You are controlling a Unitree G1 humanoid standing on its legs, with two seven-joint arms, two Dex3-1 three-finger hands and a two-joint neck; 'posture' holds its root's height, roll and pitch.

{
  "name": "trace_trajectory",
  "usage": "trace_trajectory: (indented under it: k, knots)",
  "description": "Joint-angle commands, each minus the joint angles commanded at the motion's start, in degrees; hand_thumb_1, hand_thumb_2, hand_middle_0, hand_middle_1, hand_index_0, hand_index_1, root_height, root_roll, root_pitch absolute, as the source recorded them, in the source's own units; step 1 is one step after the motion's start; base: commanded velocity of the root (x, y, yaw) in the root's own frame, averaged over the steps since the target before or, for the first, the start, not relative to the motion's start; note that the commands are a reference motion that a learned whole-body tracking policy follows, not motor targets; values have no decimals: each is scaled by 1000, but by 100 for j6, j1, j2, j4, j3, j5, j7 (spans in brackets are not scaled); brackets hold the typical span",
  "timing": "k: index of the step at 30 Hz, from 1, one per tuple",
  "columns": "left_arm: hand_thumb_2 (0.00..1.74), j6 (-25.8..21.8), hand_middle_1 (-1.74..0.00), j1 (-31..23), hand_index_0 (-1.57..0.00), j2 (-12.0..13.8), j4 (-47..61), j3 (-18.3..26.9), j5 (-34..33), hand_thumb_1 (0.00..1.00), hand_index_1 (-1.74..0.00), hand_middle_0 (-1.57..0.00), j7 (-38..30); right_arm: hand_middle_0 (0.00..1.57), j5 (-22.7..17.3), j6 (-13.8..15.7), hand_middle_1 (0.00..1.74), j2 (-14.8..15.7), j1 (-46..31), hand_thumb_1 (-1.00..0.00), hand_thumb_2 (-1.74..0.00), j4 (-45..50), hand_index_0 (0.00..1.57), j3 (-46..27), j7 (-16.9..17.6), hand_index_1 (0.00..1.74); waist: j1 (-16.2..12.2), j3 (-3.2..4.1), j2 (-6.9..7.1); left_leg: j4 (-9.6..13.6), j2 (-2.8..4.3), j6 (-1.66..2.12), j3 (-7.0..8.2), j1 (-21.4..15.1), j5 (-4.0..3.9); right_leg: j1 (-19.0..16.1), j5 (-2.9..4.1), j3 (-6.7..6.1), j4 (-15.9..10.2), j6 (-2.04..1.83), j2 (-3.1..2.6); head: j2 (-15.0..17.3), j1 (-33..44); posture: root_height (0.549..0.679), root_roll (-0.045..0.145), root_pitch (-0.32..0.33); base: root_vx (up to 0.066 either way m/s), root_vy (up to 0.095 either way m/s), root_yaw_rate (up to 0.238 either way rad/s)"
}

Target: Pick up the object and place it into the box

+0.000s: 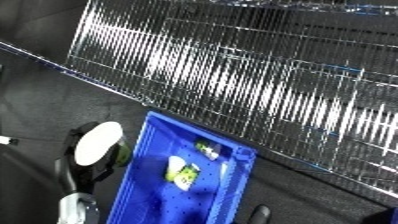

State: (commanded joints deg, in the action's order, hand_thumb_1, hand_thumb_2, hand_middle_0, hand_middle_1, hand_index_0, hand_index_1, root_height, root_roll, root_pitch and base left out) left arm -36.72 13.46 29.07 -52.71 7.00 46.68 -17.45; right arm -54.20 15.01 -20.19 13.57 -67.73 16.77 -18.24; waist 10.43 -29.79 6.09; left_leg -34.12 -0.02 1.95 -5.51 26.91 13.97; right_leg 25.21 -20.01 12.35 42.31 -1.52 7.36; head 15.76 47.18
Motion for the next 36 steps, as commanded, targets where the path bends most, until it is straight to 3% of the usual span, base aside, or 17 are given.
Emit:
trace_trajectory:
  k: [2,11,22,36]
  knots:
    - [1740,193,-1740,90,-1570,55,-470,56,260,1000,-1740,-1570,193,0,23,-2,0,-21,-35,0,0,-29,0,17,-73,0,-23,0,66,50,33,7,-3,-23,-39,-24,-7,-2,-27,0,-5,61,102,640,31,80,0,12,12]
    - [957,1320,-957,340,-864,224,-2005,183,1143,550,-957,-864,1361,0,107,-12,0,-92,-170,0,0,-56,0,33,-234,0,-99,0,256,182,115,16,-19,-125,-115,-152,-7,23,-176,-3,13,323,5,642,28,74,3,10,16]
    - [0,1615,0,406,0,271,-2395,94,1100,0,0,0,1971,0,181,-118,0,-110,-157,0,0,-29,0,-34,-238,0,-168,0,242,215,97,23,3,-172,-88,-230,9,3,-295,-12,25,443,-86,644,29,70,-1,11,-16]
    - [0,1790,0,502,0,194,-2538,-6,1236,0,0,0,2199,0,238,-128,0,-40,-79,0,0,11,0,-20,-147,0,-253,0,192,238,65,28,46,-216,-73,-263,74,-47,-396,-47,13,461,-92,645,29,66,-7,3,-46]
